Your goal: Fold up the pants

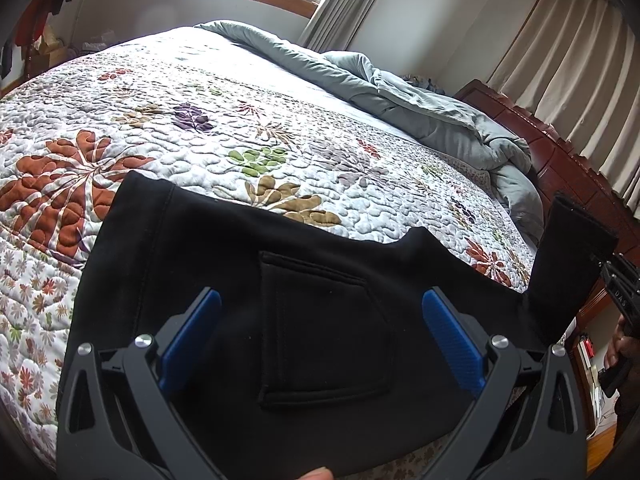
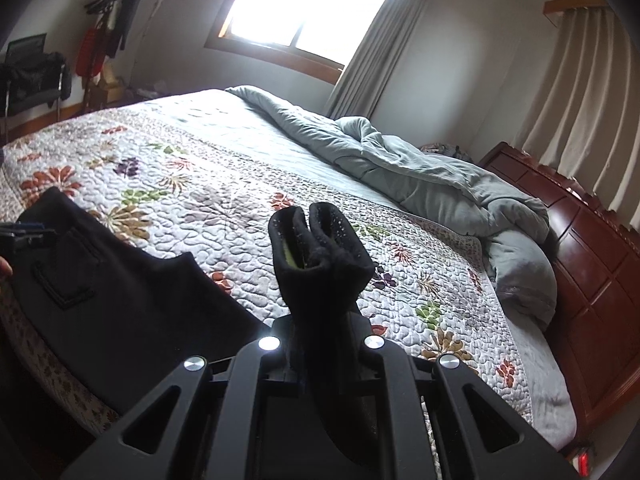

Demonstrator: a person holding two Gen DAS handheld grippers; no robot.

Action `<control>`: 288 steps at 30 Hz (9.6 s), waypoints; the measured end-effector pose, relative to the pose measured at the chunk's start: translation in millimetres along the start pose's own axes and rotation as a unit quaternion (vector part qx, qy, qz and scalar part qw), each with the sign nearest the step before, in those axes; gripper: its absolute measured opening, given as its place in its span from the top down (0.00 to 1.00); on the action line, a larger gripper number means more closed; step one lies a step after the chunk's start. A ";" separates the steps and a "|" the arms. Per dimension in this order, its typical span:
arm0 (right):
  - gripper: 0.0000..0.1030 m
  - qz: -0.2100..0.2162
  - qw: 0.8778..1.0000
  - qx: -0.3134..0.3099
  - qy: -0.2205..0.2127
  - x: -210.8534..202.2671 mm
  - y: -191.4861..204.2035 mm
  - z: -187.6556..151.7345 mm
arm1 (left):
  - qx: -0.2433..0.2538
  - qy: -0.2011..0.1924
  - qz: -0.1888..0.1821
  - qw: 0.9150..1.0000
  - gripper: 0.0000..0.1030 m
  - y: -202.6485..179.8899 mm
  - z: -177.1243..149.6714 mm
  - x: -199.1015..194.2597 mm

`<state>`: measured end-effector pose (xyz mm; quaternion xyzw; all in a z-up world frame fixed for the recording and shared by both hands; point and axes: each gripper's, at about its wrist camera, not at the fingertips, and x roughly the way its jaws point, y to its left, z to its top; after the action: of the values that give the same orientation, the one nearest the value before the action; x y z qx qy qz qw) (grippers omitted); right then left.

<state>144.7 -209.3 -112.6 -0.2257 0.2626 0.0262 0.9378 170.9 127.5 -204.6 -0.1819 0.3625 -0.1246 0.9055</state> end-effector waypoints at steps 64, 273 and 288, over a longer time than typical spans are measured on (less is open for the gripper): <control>0.79 0.003 0.932 -0.352 0.081 68.1 168.8 -85.1 | -0.032 -0.013 -0.020 0.999 0.03 30.4 1.5 -21.5; 0.79 0.360 0.889 -0.167 0.229 85.6 -123.9 97.3 | 0.097 0.026 -0.135 0.986 0.76 -321.1 -17.2 2.2; 0.79 0.371 0.887 -0.126 0.243 110.2 -151.7 49.8 | 0.128 0.057 -0.132 0.981 0.76 -345.5 -42.0 42.0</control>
<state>288.9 -331.3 -68.3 -0.2278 0.5417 0.3491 0.7299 138.8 -209.5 -113.4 -0.1038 0.3678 -0.2989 0.8744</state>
